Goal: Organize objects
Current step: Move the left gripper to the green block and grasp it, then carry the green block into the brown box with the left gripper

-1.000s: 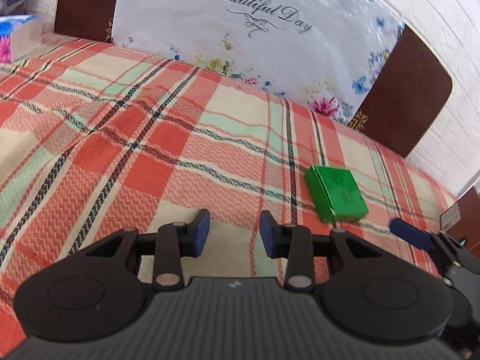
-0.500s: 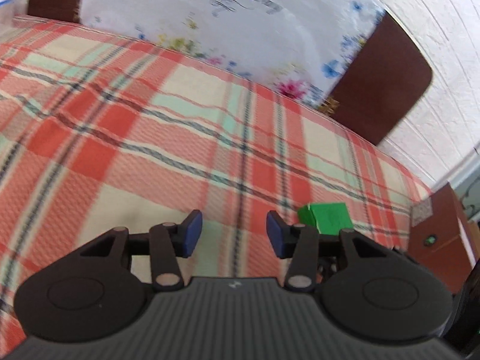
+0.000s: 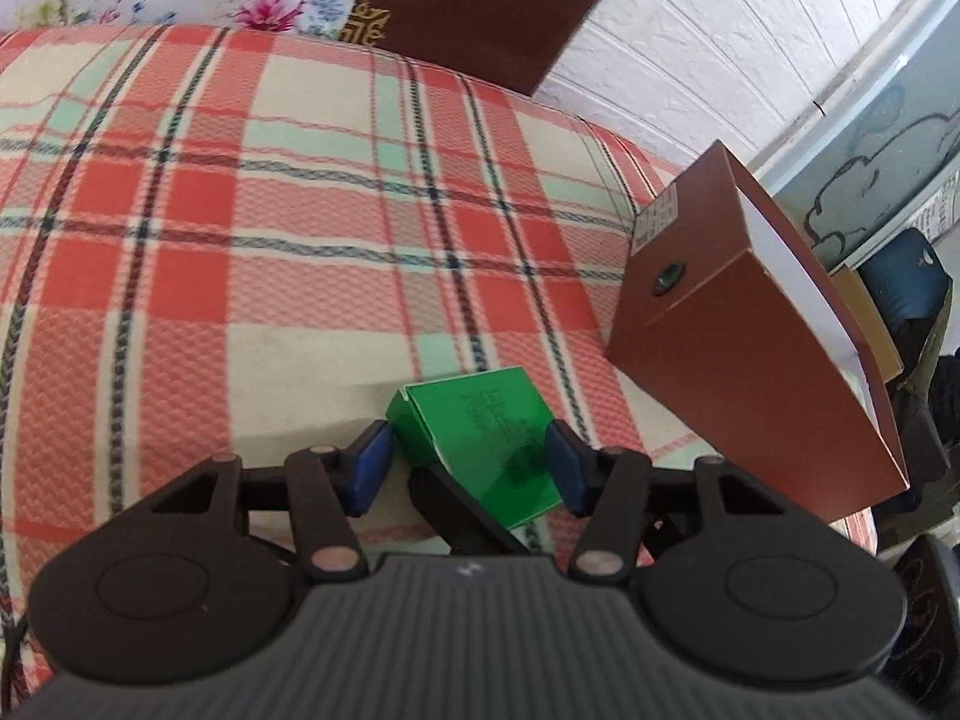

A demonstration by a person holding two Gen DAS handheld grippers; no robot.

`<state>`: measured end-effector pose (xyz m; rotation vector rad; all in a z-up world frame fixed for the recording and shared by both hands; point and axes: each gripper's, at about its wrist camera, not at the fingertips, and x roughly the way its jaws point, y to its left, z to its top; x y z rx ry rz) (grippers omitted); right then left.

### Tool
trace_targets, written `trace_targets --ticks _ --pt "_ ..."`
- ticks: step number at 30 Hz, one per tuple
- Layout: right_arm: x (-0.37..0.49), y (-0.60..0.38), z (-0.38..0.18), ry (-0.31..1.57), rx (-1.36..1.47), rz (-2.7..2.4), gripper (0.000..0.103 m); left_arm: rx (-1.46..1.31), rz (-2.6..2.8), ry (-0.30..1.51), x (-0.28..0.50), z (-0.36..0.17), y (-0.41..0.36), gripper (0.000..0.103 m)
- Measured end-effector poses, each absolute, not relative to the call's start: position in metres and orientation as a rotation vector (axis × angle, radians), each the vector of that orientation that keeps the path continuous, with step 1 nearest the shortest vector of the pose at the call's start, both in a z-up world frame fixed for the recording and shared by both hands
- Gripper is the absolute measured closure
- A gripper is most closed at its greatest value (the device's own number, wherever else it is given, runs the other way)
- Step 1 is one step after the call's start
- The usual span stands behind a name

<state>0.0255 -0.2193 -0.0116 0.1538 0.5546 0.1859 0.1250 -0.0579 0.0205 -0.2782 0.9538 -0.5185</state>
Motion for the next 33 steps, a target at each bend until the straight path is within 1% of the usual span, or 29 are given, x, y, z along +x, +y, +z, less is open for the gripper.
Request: trace_targets --ticks 3,4,11,14,17,26,33 --pt "0.020 -0.229 -0.008 0.523 0.177 0.154 0.044 -0.261 -0.546 0.929 0.123 0.034 -0.066 0.059" --pt "0.018 -0.232 -0.005 0.503 0.169 0.143 0.044 -0.257 -0.560 0.919 0.123 0.040 -0.070 0.060" --pt "0.005 -0.258 0.024 0.327 0.108 0.024 0.044 -0.179 -0.683 0.815 0.121 0.086 -0.122 0.060" --pt "0.004 -0.276 0.038 0.268 0.109 -0.011 0.044 -0.109 -0.720 0.769 0.120 0.104 -0.152 0.055" --pt "0.007 -0.291 0.046 0.238 0.107 -0.071 0.043 -0.074 -0.764 0.742 0.121 0.114 -0.176 0.055" --pt "0.021 -0.338 0.055 0.180 0.139 -0.170 0.043 -0.003 -0.841 0.700 0.121 0.124 -0.236 0.055" --pt "0.037 -0.365 0.054 0.165 0.146 -0.225 0.043 0.021 -0.881 0.691 0.128 0.125 -0.265 0.055"
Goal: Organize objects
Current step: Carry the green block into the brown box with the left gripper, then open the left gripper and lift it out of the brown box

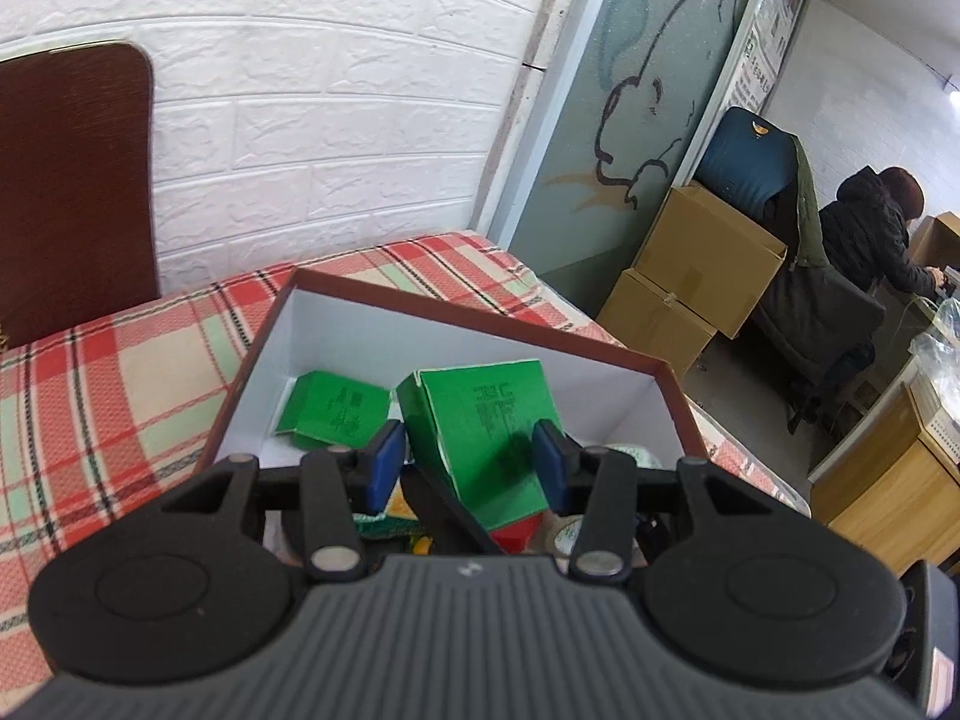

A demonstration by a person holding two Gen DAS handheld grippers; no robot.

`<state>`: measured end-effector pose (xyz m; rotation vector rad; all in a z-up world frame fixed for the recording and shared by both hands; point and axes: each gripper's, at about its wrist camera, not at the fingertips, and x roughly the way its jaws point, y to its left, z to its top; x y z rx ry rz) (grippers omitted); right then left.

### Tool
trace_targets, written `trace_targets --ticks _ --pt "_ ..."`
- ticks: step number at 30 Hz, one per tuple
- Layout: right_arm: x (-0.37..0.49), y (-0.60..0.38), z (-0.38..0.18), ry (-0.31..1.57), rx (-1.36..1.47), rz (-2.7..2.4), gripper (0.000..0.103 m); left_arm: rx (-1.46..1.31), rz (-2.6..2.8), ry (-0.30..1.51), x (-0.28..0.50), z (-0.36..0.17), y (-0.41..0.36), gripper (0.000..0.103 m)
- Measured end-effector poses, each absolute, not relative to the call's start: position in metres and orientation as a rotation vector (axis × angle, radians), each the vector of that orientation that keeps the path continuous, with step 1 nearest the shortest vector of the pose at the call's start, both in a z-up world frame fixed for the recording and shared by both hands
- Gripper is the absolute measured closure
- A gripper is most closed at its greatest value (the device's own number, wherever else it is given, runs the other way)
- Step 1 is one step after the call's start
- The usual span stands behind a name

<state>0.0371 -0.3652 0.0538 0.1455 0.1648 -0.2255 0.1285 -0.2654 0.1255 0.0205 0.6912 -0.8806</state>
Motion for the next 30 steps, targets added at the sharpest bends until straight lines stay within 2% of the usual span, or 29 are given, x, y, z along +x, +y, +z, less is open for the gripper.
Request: trace_targets --ticks 22,24,25,30 --pt "0.034 -0.385 0.047 0.208 0.151 -0.287 0.043 0.101 -0.868 0.685 0.144 0.114 -0.302 0.054" --pt "0.040 -0.385 0.045 0.229 0.129 -0.325 0.027 0.159 -0.813 0.660 0.143 0.110 -0.306 0.053" --pt "0.044 -0.387 0.042 0.237 0.129 -0.340 0.022 0.187 -0.777 0.655 0.144 0.106 -0.308 0.053" --pt "0.036 -0.381 0.042 0.231 0.133 -0.337 0.022 0.186 -0.731 0.693 0.151 0.100 -0.302 0.052"
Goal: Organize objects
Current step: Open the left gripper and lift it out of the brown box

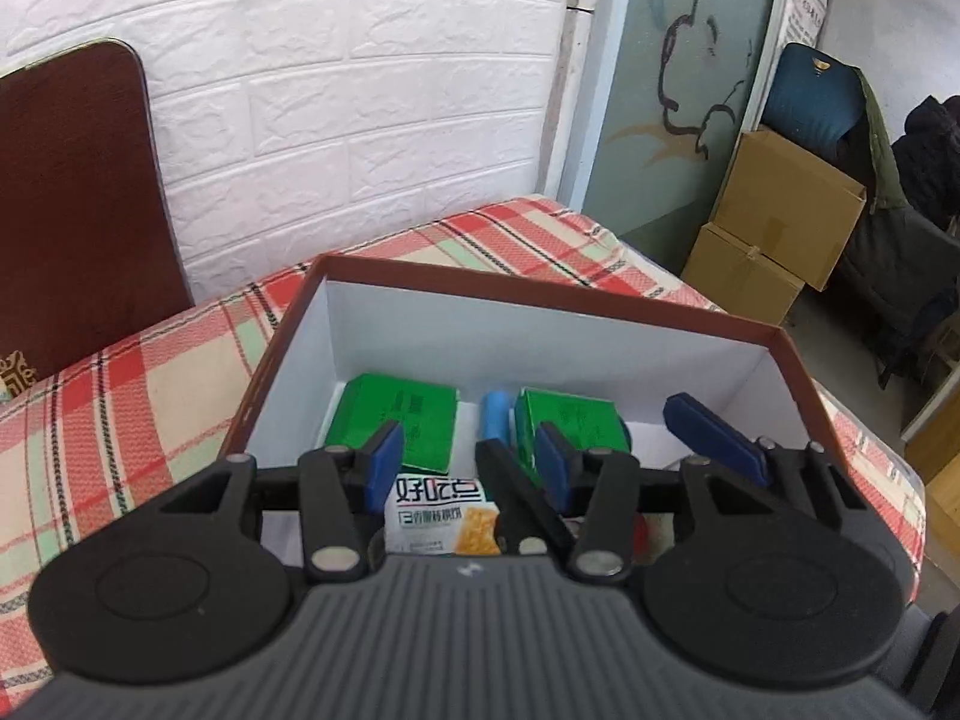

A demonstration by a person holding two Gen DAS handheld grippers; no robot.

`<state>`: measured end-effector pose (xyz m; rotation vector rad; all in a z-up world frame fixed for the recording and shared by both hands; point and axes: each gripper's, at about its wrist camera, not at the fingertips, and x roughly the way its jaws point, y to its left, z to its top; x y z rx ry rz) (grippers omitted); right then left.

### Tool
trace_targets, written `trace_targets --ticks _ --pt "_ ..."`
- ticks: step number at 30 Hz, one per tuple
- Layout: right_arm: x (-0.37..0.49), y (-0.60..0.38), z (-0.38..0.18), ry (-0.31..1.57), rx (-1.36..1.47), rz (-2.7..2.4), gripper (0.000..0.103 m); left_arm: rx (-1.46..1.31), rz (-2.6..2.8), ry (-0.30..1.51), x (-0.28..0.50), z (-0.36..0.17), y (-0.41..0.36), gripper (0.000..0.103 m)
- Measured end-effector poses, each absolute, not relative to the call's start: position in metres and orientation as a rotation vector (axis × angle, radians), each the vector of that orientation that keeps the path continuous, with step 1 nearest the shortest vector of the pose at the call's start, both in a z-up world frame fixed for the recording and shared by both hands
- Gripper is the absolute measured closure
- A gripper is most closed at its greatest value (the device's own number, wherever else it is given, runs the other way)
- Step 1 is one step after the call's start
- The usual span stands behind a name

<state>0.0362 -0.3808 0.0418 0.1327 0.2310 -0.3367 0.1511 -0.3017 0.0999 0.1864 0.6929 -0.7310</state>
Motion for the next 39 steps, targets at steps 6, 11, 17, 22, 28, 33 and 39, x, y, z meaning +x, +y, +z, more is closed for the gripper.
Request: trace_targets --ticks 6,11,17,22,28,33,39 --pt "0.027 -0.374 0.046 0.234 0.135 -0.326 0.022 0.225 -0.699 0.661 0.139 0.106 -0.296 0.051" --pt "0.015 -0.367 0.054 0.224 0.124 -0.316 0.021 0.227 -0.677 0.645 0.128 0.114 -0.289 0.047" --pt "-0.001 -0.356 0.061 0.215 0.117 -0.315 0.018 0.241 -0.655 0.620 0.107 0.120 -0.276 0.043" --pt "-0.017 -0.350 0.063 0.213 0.106 -0.310 0.016 0.250 -0.642 0.601 0.088 0.122 -0.262 0.036" --pt "-0.035 -0.324 0.064 0.237 0.086 -0.285 0.014 0.252 -0.584 0.577 0.062 0.122 -0.236 0.028" --pt "-0.045 -0.308 0.064 0.259 0.088 -0.246 0.011 0.213 -0.552 0.579 0.046 0.120 -0.205 0.021" --pt "-0.057 -0.278 0.057 0.312 0.073 -0.217 0.010 0.172 -0.503 0.577 0.031 0.117 -0.172 0.014"
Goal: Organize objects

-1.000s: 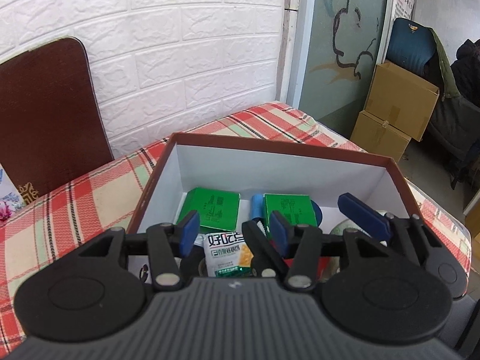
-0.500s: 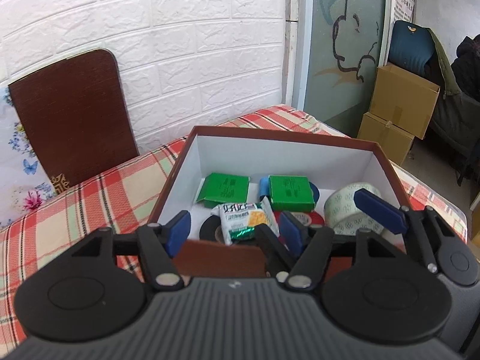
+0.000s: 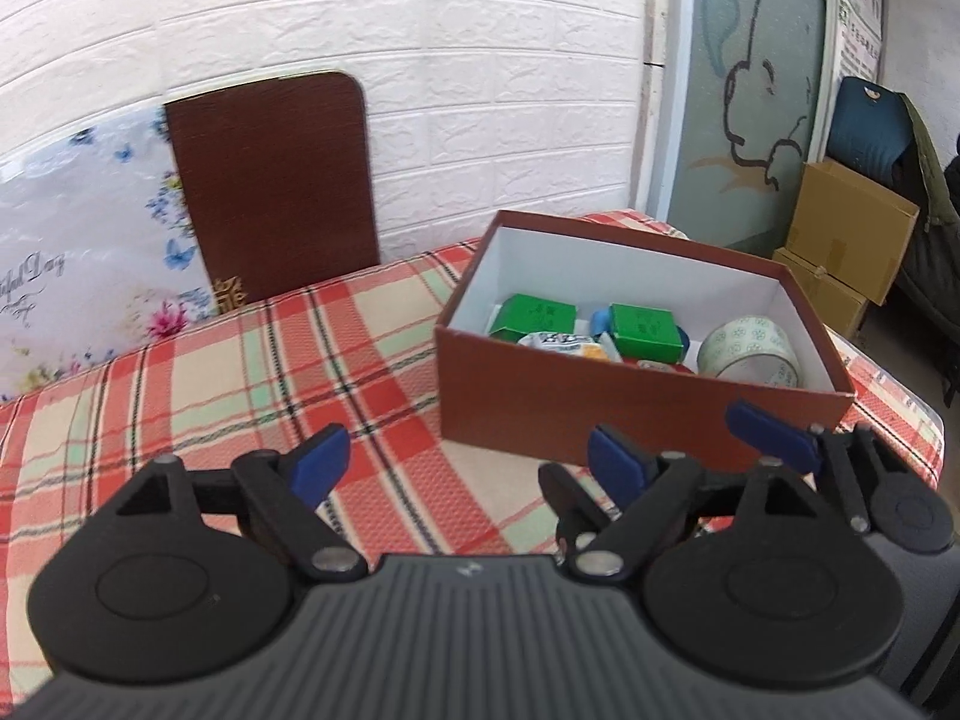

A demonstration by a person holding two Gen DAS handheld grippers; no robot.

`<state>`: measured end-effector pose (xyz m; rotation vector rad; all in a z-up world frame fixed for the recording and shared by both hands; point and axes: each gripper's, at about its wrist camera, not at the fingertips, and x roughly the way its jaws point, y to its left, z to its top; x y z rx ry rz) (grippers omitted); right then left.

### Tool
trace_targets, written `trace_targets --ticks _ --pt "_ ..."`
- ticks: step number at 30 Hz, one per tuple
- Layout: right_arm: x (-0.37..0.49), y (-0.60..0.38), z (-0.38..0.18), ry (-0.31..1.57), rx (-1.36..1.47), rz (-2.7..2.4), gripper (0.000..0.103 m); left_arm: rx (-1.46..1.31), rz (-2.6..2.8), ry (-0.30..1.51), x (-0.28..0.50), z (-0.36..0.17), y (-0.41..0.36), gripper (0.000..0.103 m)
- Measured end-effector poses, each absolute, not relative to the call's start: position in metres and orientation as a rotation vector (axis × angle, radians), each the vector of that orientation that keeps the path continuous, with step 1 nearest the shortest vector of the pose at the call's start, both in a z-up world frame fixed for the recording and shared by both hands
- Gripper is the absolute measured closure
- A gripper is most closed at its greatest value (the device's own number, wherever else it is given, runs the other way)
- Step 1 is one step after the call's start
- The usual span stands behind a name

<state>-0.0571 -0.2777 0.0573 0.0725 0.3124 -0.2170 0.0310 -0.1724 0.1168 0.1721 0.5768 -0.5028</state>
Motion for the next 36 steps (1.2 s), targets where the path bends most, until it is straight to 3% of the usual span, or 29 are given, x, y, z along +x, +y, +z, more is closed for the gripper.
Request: trace_targets --ticks 12,18,26,36 --pt "-0.081 -0.271 0.044 0.377 0.109 -0.298 0.010 0.173 -0.387 0.568 0.014 0.101 -0.120 0.007" --pt "-0.104 -0.280 0.060 0.302 0.179 -0.349 0.008 0.185 -0.365 0.550 0.007 0.097 -0.110 0.000" --pt "-0.124 -0.267 0.074 0.230 0.234 -0.313 0.001 0.228 -0.336 0.581 0.000 0.090 -0.103 0.000" --pt "-0.126 -0.255 0.072 0.256 0.277 -0.229 0.001 0.282 -0.237 0.607 -0.008 0.071 -0.093 0.000"
